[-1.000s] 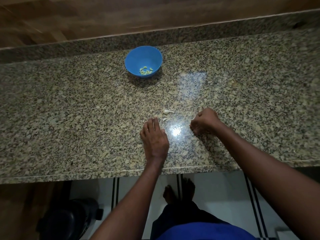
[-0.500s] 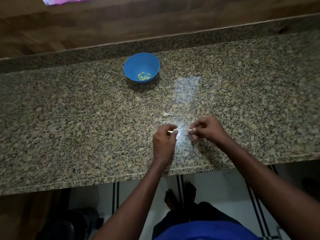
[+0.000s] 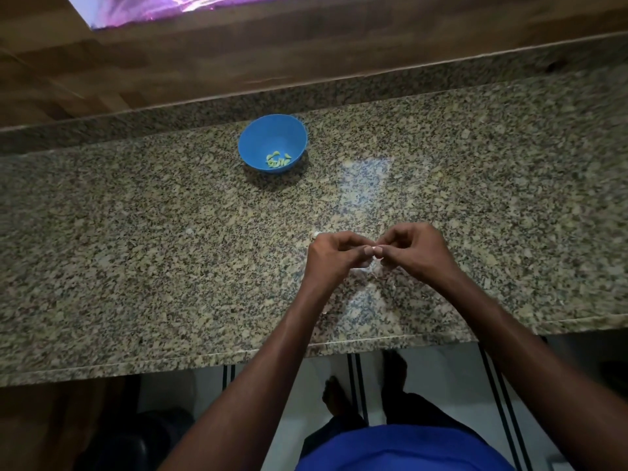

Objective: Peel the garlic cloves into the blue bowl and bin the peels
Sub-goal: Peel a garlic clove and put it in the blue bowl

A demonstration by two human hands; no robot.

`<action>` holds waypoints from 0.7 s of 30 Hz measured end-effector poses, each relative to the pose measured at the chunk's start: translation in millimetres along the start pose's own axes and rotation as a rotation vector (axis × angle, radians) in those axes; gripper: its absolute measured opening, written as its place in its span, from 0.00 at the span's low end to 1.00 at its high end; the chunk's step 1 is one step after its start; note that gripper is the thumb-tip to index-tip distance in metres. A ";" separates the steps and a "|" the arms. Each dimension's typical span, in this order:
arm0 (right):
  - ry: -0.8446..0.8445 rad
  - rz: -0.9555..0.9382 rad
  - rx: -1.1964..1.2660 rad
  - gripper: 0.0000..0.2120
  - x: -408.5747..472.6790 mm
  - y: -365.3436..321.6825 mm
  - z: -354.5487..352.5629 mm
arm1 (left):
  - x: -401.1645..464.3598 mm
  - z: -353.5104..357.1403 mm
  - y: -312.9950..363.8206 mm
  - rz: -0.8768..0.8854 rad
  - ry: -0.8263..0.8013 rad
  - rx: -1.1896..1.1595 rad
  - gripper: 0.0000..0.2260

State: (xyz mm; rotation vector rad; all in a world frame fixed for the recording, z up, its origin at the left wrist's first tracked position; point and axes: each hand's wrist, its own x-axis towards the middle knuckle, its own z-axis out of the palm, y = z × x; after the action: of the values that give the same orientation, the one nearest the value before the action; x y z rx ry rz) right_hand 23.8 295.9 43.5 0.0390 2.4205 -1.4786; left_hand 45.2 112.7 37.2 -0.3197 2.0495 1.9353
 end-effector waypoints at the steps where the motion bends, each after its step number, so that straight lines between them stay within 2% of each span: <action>1: 0.014 -0.037 -0.013 0.05 0.5 0.8 -3.7 | 1.6 2.7 0.6 -0.004 0.017 -0.008 0.05; 4: 0.040 -0.107 -0.046 0.06 1.7 1.7 -11.1 | 5.3 12.3 4.4 -0.071 0.073 -0.064 0.05; 11: 0.168 -0.347 -0.233 0.07 2.6 2.9 -18.1 | 18.0 25.1 20.3 -0.324 0.022 -0.370 0.02; 17: 0.207 -0.545 -0.339 0.11 5.2 10.9 -19.4 | 31.4 30.2 23.6 -0.458 0.026 -0.435 0.02; 19: 0.188 -0.501 -0.321 0.10 7.2 11.4 -19.2 | 33.6 30.7 23.9 -0.462 0.034 -0.439 0.02; 21: 0.123 -0.285 -0.104 0.07 12.5 7.2 -25.2 | 33.4 31.5 22.8 -0.412 0.050 -0.440 0.03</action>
State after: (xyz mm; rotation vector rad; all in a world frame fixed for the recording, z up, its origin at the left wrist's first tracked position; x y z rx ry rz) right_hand 7.1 319.6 44.5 -0.2551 2.6894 -1.5008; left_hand 8.0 147.1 44.7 -0.8237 1.4143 2.0931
